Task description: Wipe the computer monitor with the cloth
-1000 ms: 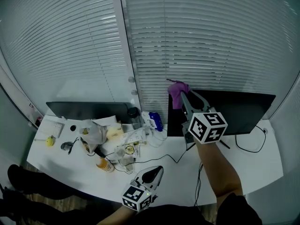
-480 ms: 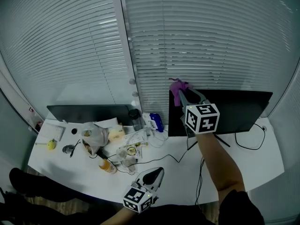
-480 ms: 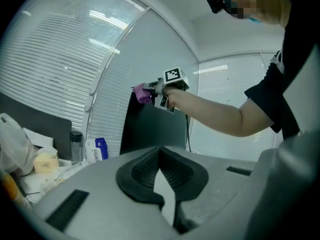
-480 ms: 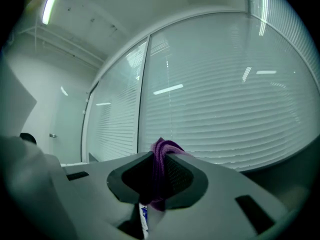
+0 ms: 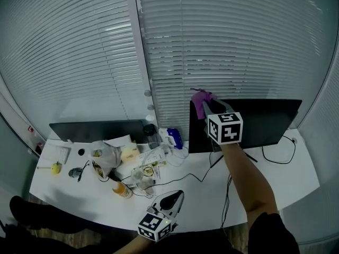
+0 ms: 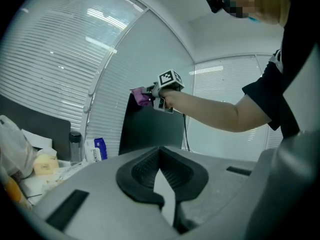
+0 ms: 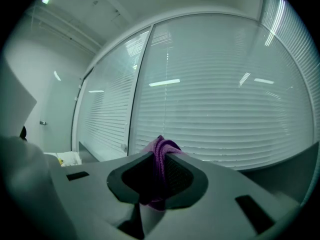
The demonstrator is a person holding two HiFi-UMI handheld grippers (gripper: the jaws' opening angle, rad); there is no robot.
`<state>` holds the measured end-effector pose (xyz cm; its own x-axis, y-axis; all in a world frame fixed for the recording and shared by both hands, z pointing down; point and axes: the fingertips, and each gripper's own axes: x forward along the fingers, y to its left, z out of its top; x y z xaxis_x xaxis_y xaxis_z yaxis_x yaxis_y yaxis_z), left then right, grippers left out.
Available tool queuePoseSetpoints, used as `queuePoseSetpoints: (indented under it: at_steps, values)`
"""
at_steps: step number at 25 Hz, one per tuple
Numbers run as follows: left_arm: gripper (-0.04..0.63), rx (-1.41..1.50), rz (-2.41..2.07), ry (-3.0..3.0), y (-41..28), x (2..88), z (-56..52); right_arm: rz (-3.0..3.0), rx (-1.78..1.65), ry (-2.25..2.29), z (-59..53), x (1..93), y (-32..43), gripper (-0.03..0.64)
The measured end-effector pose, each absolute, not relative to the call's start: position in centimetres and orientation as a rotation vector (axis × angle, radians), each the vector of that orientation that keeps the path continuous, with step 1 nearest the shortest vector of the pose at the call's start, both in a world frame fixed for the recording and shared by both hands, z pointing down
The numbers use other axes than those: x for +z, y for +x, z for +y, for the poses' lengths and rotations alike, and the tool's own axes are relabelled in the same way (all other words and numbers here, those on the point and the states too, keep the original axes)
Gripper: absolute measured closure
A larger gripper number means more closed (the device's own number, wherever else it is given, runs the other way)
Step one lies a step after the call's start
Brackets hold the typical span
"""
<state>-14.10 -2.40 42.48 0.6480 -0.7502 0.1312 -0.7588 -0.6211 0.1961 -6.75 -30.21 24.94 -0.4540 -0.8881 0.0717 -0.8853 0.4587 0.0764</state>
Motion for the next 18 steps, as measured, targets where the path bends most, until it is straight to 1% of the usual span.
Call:
queuePoseSetpoints:
  at_steps: [10, 14, 18]
  values:
    - [0.591, 0.105, -1.106, 2.668, -14.0, 42.1, -2.0, -2.51, -0.002, 1.675, -31.1, 25.2, -4.6, 0.54]
    - [0.591, 0.09, -1.11, 2.666, -12.0, 42.3, -2.3, -2.482, -0.019, 1.681, -31.4, 25.2, -2.6, 0.54]
    - [0.591, 0.064, -1.134, 2.67, -8.7, 42.3, -3.0, -2.477, -0.009, 1.686, -31.7, 25.4, 1.0, 0.54]
